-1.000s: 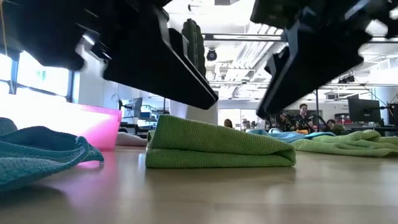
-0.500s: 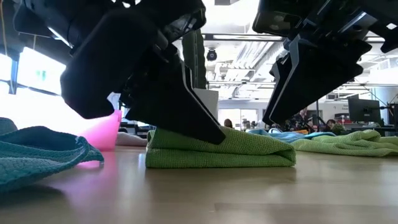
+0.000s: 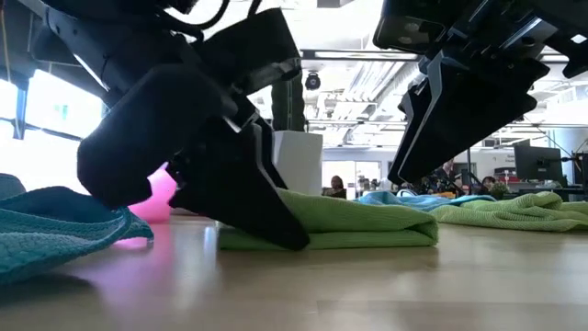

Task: Fold microfiber towels
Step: Put the green towel in the pink bin

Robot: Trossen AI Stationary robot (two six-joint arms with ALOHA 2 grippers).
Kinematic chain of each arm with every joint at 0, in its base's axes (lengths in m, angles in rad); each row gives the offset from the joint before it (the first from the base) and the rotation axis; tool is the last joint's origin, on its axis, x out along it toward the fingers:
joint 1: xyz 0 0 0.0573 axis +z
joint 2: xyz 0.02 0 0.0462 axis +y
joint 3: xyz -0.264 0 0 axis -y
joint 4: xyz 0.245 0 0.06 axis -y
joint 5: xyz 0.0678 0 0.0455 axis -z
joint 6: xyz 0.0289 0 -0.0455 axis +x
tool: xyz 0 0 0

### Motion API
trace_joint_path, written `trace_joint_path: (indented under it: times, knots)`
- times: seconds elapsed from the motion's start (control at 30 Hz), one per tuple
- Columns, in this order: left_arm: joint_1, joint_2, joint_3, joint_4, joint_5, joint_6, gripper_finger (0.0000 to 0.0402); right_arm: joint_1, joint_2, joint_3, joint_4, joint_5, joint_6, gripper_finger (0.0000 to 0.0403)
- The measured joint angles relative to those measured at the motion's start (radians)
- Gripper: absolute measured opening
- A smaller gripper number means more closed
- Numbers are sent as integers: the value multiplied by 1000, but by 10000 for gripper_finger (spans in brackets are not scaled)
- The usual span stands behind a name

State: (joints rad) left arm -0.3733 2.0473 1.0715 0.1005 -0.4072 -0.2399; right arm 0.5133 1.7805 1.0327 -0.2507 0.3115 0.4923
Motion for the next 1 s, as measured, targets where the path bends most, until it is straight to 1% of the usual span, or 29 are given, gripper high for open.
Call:
trace_joint_path:
  times: [0.07, 0.17, 0.27, 0.33, 0.5, 0.53, 0.63, 0.7, 0.8, 0.93, 1.0]
  knots:
    - [0, 12, 2, -1, 10, 0, 172, 0, 0, 0, 0, 0, -2, 142]
    - [0, 22, 2, -9, -10, 0, 172, 0, 0, 0, 1, 0, -3, 142]
    - [4, 24, 3, -12, -17, 1, 158, 0, 0, 0, 1, 0, -3, 142]
    - [8, 24, 4, -20, -9, 3, 131, 0, 0, 0, 1, 0, -3, 142]
    - [14, 24, 3, -29, 21, 15, 24, 0, 0, 0, 0, 0, -3, 142]
    - [15, 24, 3, -31, 25, 23, 13, 0, 0, 0, 0, 0, -3, 142]
    - [15, 10, 1, -36, 34, 56, 14, 0, 0, 0, -1, 0, -3, 142]
    - [16, -13, 6, -71, 38, 89, 10, 0, 0, 0, -2, 0, -3, 142]
    - [17, -63, 38, -225, 30, 173, 4, 0, -3, 0, -4, 0, -3, 142]
    - [35, -146, 102, -418, -31, 264, 3, 0, -10, 0, -7, 4, 0, 142]
    - [53, -175, 122, -488, -52, 315, 3, 0, -14, -1, -16, 14, 0, 142]
